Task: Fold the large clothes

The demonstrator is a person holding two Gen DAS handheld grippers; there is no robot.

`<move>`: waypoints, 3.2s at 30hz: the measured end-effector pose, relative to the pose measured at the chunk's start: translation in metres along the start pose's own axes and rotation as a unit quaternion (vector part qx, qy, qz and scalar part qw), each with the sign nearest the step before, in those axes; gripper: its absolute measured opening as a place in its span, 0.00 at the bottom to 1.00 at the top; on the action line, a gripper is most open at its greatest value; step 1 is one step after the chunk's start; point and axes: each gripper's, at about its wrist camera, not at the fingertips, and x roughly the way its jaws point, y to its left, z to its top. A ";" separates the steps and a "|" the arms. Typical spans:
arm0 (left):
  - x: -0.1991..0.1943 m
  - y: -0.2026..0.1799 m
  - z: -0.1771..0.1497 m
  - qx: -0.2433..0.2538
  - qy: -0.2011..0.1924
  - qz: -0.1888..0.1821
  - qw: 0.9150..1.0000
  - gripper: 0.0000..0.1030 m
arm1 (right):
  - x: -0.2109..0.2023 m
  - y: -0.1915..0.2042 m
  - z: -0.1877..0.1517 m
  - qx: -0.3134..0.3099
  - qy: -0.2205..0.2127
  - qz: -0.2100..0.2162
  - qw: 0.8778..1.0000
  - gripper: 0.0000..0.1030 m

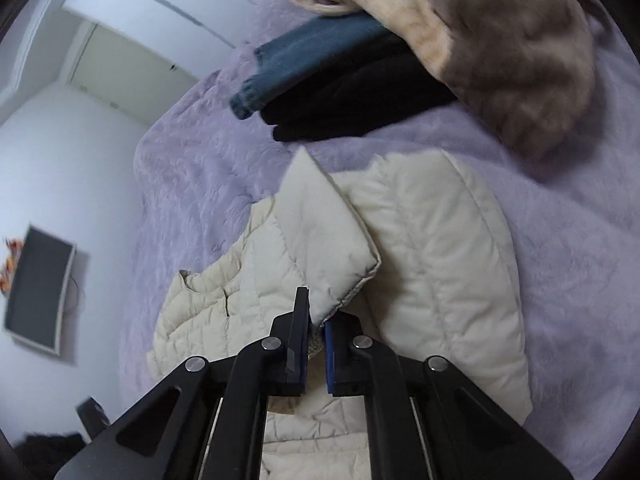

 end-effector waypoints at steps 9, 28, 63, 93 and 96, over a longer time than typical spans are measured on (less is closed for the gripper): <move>-0.011 0.028 0.010 -0.060 0.004 -0.124 0.990 1.00 | 0.034 0.119 -0.052 -0.268 0.083 0.008 0.960 0.07; 0.010 -0.009 0.047 -0.027 0.043 -0.204 0.978 1.00 | -0.003 0.044 -0.070 -0.198 0.127 -0.007 0.972 0.78; 0.019 -0.006 0.009 -0.014 0.029 -0.064 0.997 0.10 | -0.006 -0.057 0.001 -0.026 0.080 -0.040 0.996 0.21; -0.011 -0.023 0.028 0.079 -0.009 -0.023 0.997 0.10 | 0.048 -0.073 -0.016 -0.087 0.109 -0.117 0.983 0.04; 0.011 -0.028 0.016 0.101 0.021 0.006 0.995 0.10 | 0.045 -0.073 -0.015 -0.089 0.109 -0.119 0.983 0.04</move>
